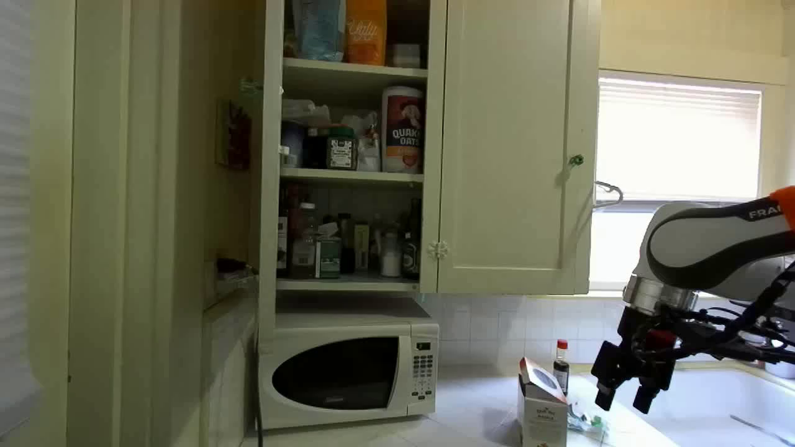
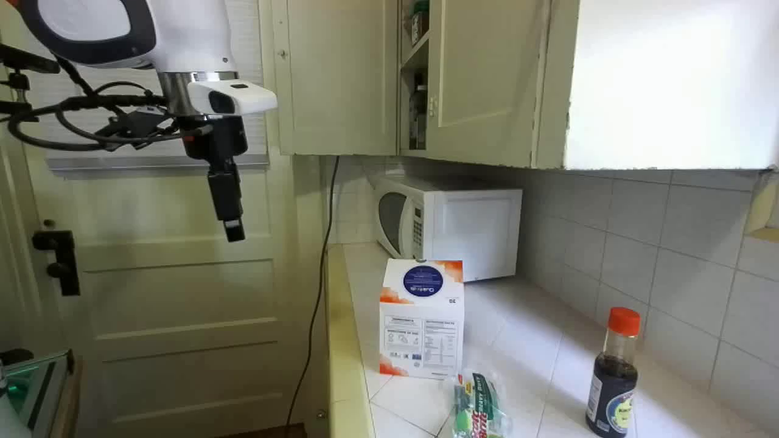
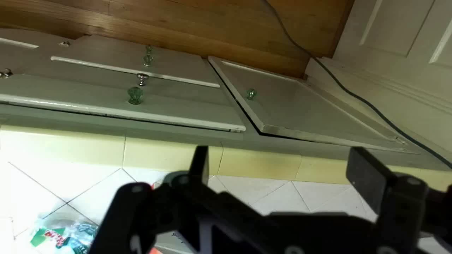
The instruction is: Open the top right cabinet door
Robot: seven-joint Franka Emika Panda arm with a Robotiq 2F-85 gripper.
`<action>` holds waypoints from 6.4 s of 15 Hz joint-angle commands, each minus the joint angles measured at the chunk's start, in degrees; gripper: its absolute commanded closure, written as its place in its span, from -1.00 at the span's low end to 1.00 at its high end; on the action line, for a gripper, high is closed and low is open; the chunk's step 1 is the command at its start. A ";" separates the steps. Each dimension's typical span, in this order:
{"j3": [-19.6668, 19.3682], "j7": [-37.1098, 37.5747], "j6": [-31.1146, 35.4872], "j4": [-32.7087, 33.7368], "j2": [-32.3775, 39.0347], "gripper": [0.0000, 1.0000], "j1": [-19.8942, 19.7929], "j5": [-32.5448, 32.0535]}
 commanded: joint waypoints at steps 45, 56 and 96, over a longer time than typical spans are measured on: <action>1.14 -6.41 36.48 19.10 10.30 -1.00 -1.73 -4.07; -2.33 -7.61 49.73 36.28 17.85 -1.00 1.75 -2.87; -7.93 -4.53 61.77 57.60 38.77 -1.00 1.13 2.27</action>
